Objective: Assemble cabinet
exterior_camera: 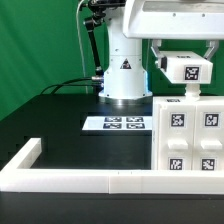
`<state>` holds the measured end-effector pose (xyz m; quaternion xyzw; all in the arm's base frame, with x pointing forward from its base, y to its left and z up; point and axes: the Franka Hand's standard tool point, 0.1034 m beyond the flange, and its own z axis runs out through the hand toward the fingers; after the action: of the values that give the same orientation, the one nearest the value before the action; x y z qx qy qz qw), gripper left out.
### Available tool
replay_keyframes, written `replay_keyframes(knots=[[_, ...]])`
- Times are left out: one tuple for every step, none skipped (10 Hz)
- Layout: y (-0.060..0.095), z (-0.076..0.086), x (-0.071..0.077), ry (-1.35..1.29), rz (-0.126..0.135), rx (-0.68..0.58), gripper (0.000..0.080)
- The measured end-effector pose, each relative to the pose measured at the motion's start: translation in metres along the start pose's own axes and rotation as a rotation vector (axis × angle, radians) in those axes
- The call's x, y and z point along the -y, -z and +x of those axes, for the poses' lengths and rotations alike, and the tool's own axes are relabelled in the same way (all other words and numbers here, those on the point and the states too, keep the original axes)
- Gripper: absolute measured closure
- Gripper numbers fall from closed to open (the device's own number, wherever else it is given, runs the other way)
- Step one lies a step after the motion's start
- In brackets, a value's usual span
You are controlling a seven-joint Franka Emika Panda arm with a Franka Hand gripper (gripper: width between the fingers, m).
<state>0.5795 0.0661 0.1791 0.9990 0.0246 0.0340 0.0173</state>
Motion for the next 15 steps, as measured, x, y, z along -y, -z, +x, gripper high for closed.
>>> replay_keyframes(knots=[[-0.001, 0.000, 0.000, 0.001, -0.001, 0.001, 0.0243], [0.000, 0.006, 0.004, 0.005, -0.002, -0.002, 0.0243], [0.001, 0.015, 0.009, 0.013, -0.005, -0.005, 0.0243], [0.001, 0.021, 0.010, 0.015, -0.008, -0.010, 0.0243], [-0.001, 0.021, 0.011, 0.017, -0.010, -0.009, 0.0243], [-0.003, 0.021, 0.012, 0.019, -0.011, -0.007, 0.0243], [-0.008, 0.021, 0.013, 0.023, -0.013, -0.004, 0.0243], [-0.012, 0.020, 0.014, 0.025, -0.016, -0.001, 0.0243], [-0.014, 0.020, 0.014, 0.026, -0.017, 0.002, 0.0243], [-0.015, 0.020, 0.013, 0.026, -0.018, 0.004, 0.0251], [-0.015, 0.020, 0.013, 0.030, -0.018, 0.003, 0.0251], [-0.016, 0.020, 0.013, 0.033, -0.019, 0.002, 0.0251], [-0.017, 0.021, 0.013, 0.033, -0.020, 0.002, 0.0253], [-0.017, 0.021, 0.013, 0.034, -0.021, 0.012, 0.0253], [-0.016, 0.023, 0.014, 0.035, -0.024, 0.030, 0.0253]])
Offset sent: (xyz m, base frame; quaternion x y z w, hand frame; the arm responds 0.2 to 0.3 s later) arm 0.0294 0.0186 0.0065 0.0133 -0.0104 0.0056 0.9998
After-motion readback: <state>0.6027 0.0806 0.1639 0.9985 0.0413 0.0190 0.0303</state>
